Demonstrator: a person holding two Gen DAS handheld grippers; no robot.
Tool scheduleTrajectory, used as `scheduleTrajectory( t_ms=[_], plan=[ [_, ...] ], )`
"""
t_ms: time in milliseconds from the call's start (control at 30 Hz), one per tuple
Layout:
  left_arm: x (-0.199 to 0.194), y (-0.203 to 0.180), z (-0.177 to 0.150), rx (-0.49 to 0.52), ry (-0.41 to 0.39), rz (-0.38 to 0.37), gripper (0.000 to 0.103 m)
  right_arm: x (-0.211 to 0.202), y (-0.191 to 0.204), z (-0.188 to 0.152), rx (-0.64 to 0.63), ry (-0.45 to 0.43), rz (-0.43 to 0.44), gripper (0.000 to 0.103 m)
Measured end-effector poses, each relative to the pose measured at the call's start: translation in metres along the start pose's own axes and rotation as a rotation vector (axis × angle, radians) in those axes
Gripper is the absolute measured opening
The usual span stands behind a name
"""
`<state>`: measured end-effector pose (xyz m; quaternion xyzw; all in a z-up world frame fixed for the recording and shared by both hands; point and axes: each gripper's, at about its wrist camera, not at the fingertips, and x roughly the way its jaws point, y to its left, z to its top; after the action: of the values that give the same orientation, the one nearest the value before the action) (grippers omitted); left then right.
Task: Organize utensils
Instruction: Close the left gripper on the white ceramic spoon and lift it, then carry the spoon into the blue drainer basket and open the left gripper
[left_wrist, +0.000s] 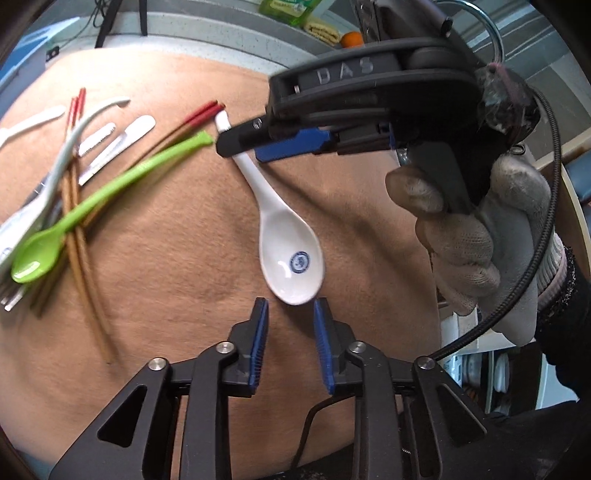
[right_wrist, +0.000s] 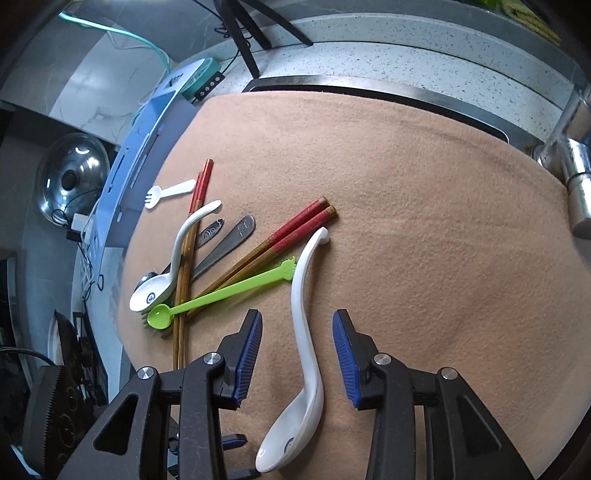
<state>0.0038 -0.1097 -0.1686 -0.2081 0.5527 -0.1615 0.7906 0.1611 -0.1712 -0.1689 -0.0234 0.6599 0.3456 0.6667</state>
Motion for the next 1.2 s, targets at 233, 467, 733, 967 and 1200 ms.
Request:
scheduleTrajectory(
  t_ms=[233,467,733,967,1200],
  plan=[
    [0.019,-0.002,-0.002,-0.079,0.02,-0.011,0.03,0.009,0.001,0.007,-0.023,0.016,-0.003,0.036],
    [0.028,-0.005,0.024,-0.123,-0.007,0.001,0.03,0.012,0.002,0.007,-0.048,0.028,-0.002,0.014],
    [0.026,-0.005,0.024,-0.096,-0.045,0.031,0.029,0.003,-0.008,0.002,-0.032,0.004,0.002,0.009],
    [0.002,-0.01,0.022,-0.051,-0.074,0.049,0.027,-0.012,-0.012,-0.002,0.011,-0.035,0.027,0.008],
    [-0.015,0.011,0.018,-0.021,-0.13,0.072,0.027,-0.025,0.014,0.009,0.005,-0.079,0.052,0.008]
  ],
)
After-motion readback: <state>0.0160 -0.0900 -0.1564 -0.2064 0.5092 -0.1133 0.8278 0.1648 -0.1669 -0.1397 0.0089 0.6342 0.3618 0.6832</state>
